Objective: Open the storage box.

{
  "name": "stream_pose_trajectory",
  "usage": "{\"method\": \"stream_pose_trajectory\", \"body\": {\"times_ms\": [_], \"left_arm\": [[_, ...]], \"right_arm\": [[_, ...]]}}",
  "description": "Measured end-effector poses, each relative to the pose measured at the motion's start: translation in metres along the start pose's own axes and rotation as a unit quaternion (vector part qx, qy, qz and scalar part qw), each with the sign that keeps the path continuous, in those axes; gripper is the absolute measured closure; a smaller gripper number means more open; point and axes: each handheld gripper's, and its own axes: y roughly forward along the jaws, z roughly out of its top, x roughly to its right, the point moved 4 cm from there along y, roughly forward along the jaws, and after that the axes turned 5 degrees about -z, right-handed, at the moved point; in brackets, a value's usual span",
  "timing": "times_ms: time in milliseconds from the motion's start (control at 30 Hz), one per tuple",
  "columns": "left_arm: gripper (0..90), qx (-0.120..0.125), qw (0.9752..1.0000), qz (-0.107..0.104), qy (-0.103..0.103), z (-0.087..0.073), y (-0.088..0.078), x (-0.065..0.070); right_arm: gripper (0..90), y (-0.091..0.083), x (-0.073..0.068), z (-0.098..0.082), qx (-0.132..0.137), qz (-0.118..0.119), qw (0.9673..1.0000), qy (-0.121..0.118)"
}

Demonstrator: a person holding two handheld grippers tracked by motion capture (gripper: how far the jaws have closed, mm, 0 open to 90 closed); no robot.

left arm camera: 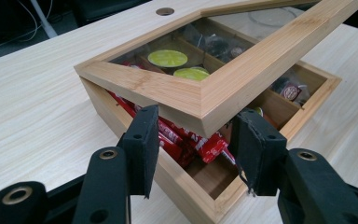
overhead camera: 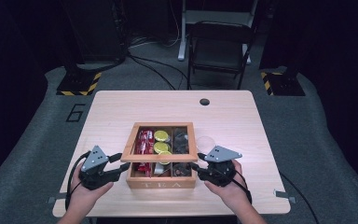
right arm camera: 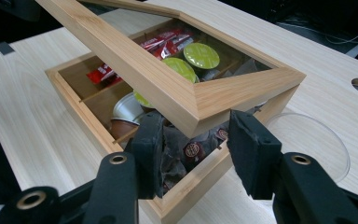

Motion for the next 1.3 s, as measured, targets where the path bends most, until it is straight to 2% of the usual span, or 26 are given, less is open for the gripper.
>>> {"method": "stream_pose_trajectory", "body": {"times_ms": [267,333,533,667,833,967,1167,1200,1300], "left_arm": [[52.5,0.012,0.9999,0.002,-0.007,0.016,-0.001,-0.007],[52.4,0.006,0.9999,-0.004,-0.01,0.025,-0.003,-0.011],[52.8,0.01,0.9999,0.002,-0.006,0.038,-0.004,-0.016],[52.8,0.012,0.9999,0.003,-0.01,0.044,-0.004,-0.018],[52.8,0.01,0.9999,0.002,-0.005,0.046,-0.004,-0.02],[53.3,0.018,0.9998,0.003,-0.001,0.052,-0.003,-0.023],[54.2,0.029,0.9995,0.007,-0.005,0.064,-0.002,-0.032],[54.4,0.03,0.9995,0.007,-0.005,0.067,-0.002,-0.034],[54.4,0.035,0.9993,0.007,-0.007,0.07,-0.001,-0.036]], "right_arm": [[58.8,-0.004,0.005,0.013,0.007,-0.006,1.0,-0.004],[58.9,-0.005,0.008,0.021,0.006,-0.003,1.0,-0.002],[58.7,-0.006,0.011,0.037,0.01,-0.024,0.9992,-0.03],[58.7,-0.006,0.014,0.043,0.014,-0.023,0.9994,-0.02],[58.8,-0.006,0.016,0.045,0.013,-0.025,0.9994,-0.02],[59.9,-0.005,0.018,0.05,0.015,-0.028,0.9992,-0.024],[61.2,-0.004,0.026,0.063,0.019,-0.033,0.9992,-0.012],[61.4,-0.003,0.028,0.067,0.021,-0.031,0.9993,-0.004],[61.7,-0.002,0.032,0.072,0.022,-0.033,0.9992,-0.002]]}}
